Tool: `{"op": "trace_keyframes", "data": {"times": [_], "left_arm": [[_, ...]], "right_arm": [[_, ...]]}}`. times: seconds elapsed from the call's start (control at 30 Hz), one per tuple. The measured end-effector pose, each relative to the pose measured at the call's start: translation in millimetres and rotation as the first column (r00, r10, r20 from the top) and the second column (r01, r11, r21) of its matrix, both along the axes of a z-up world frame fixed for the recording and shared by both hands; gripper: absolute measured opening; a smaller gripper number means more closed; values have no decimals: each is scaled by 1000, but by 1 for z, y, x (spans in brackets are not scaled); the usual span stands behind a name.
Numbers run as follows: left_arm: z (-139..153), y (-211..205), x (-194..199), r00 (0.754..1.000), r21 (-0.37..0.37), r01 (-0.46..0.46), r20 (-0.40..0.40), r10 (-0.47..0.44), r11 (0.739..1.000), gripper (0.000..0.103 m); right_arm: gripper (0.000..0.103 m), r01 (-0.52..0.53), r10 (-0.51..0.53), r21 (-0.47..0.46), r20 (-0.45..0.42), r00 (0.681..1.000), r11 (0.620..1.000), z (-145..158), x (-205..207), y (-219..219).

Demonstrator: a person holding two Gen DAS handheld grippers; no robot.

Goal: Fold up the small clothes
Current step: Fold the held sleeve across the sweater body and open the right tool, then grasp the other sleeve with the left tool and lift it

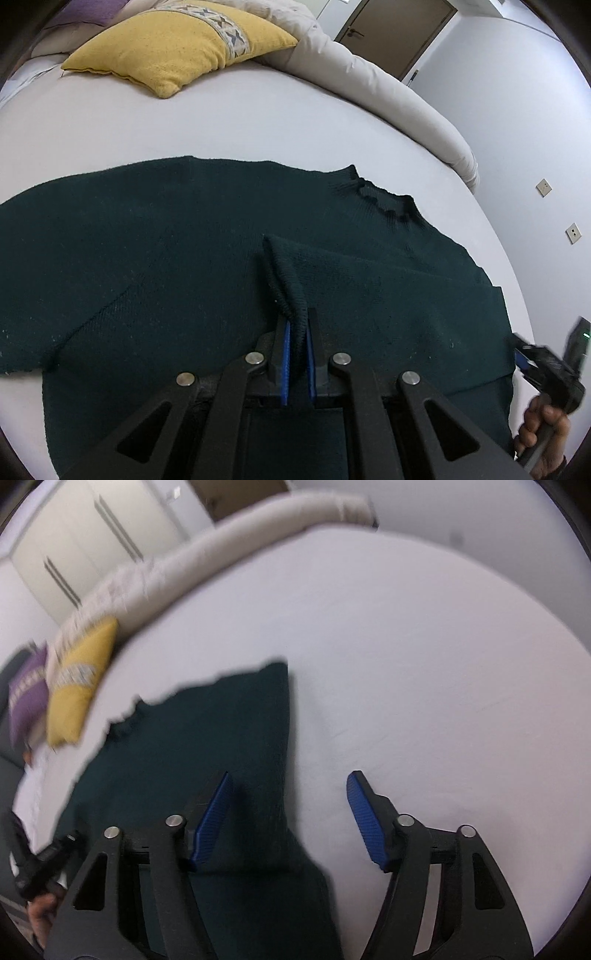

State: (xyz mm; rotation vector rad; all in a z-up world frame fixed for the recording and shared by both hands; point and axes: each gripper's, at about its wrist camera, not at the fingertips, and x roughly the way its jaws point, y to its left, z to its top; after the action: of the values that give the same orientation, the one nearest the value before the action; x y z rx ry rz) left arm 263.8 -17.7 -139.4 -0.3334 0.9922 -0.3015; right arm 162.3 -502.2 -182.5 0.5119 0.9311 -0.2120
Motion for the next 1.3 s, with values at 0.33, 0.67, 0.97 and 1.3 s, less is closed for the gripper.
{"op": "trace_keyframes", "data": {"times": [0.33,0.67,0.97,1.3], "left_arm": [[17,-14,-1,995,32,45,88,-48,998,8],[-4,-10,14,997,8,53,61,-53,999,8],[-11,-7,15,997,6,52,61,-53,999,17],[42,104,-40,981,-40,-112,152,117,993,67]], "right_arm": [[5,-27,29,-46,51,998,999,14,0,2],[8,-29,29,-64,-6,1000,998,-7,-2,-2],[21,-42,51,-180,45,998,983,22,17,29],[60,-35,57,-208,102,993,977,45,-3,48]]}}
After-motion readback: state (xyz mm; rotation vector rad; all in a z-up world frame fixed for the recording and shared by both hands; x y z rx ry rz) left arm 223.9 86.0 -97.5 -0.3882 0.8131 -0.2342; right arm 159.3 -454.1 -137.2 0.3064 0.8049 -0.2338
